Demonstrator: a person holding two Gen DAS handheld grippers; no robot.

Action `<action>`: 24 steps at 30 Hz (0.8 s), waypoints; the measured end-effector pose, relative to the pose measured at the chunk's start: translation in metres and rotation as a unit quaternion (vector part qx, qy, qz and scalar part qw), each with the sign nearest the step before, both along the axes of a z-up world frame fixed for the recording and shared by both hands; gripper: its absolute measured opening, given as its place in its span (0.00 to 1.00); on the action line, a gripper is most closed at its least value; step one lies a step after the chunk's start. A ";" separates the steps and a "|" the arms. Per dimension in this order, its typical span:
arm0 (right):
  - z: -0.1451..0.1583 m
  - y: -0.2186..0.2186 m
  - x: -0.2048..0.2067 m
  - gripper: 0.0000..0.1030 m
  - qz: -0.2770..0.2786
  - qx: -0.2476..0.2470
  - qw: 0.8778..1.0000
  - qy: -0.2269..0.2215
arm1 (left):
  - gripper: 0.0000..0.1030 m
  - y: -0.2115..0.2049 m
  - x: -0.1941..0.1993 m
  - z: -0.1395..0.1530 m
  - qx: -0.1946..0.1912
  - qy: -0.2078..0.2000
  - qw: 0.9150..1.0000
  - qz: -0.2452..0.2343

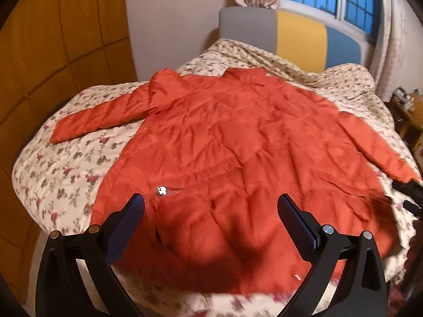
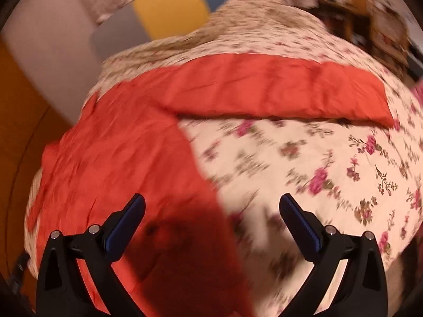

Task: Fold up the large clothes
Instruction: 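Grasp the jacket sleeve cuff with the right tool and lift it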

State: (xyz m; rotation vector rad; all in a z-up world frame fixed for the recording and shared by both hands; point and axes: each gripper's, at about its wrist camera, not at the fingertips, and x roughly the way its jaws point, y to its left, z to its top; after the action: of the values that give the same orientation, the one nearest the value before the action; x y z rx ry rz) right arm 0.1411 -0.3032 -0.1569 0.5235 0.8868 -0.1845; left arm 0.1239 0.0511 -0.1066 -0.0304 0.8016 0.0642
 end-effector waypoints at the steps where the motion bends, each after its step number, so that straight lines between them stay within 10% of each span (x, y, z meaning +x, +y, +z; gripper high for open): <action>1: -0.004 -0.012 0.005 0.97 -0.019 0.004 1.000 0.000 | 0.97 0.003 0.006 -0.003 -0.004 0.000 1.000 -0.002; 9: -0.036 -0.089 0.029 0.74 -0.150 0.088 0.985 -0.010 | 0.97 0.034 0.068 -0.030 -0.042 0.026 0.998 0.039; 21: -0.044 -0.143 0.034 0.59 -0.293 0.131 0.944 -0.072 | 0.97 0.058 0.130 -0.053 0.015 0.020 0.998 0.065; 24: -0.047 -0.152 0.027 0.40 -0.324 0.138 0.932 -0.084 | 0.97 0.065 0.137 -0.062 0.011 0.022 0.997 0.074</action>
State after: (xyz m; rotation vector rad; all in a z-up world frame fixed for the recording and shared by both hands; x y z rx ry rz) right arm 0.1682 -0.4556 -0.2043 1.0733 0.5466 -0.6115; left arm 0.2612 0.1160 -0.1688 -0.0682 0.8407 0.2146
